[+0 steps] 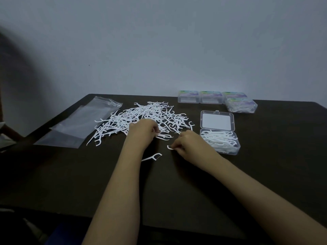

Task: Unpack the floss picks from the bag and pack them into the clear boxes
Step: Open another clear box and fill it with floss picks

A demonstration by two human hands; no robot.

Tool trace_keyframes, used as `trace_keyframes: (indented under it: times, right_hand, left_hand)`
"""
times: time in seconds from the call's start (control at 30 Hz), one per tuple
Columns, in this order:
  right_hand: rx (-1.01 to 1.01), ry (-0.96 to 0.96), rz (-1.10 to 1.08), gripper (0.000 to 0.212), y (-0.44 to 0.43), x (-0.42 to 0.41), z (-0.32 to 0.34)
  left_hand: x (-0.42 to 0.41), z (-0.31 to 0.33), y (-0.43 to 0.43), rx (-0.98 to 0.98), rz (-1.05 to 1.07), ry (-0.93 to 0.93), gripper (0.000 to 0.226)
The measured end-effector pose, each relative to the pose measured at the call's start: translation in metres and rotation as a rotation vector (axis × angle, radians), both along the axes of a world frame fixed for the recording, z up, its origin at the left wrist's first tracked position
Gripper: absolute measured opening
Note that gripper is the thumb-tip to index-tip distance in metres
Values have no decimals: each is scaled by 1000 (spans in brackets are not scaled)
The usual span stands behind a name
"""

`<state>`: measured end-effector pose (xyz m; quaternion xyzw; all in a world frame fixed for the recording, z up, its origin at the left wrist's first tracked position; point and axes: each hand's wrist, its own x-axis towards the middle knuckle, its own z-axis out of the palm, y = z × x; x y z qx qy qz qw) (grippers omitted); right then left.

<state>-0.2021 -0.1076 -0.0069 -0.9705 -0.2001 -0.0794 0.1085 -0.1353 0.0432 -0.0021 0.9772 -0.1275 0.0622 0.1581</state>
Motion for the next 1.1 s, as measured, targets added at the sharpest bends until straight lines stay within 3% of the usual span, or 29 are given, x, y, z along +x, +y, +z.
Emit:
trace_keyframes:
  times: [0.2, 0.33, 0.47, 0.53, 0.6, 0.67, 0.8, 0.9, 1.1]
  right_hand:
    - [-10, 123, -48, 17, -2, -3, 8]
    - [-129, 194, -69, 16, 3, -6, 12]
    - [-244, 155, -39, 11, 2, -8, 11]
    - [-254, 117, -49, 18, 1, -9, 11]
    - [-141, 78, -70, 14, -5, -11, 16]
    - [113, 42, -83, 6, -17, -11, 24]
    - [656, 61, -99, 29, -57, -15, 44]
    - [703, 99, -139, 23, -83, -18, 53]
    - [695, 186, -187, 15, -104, -14, 51]
  left_hand:
    - [-3, 2, -9, 92, -45, 12, 8]
    - [-4, 2, -17, 153, -82, 3, 10]
    - [-4, 1, -22, 138, -118, 17, 12]
    - [-5, 0, -23, 104, -118, 26, 13]
    - [-6, 0, -25, 25, -108, 21, 14]
    - [-7, 1, -26, -67, -94, 9, 15]
    - [-11, 3, -31, -186, -128, -20, 14]
    - [-14, 6, -40, -305, -171, -51, 16]
    - [-13, 21, -78, -270, -270, -83, 14]
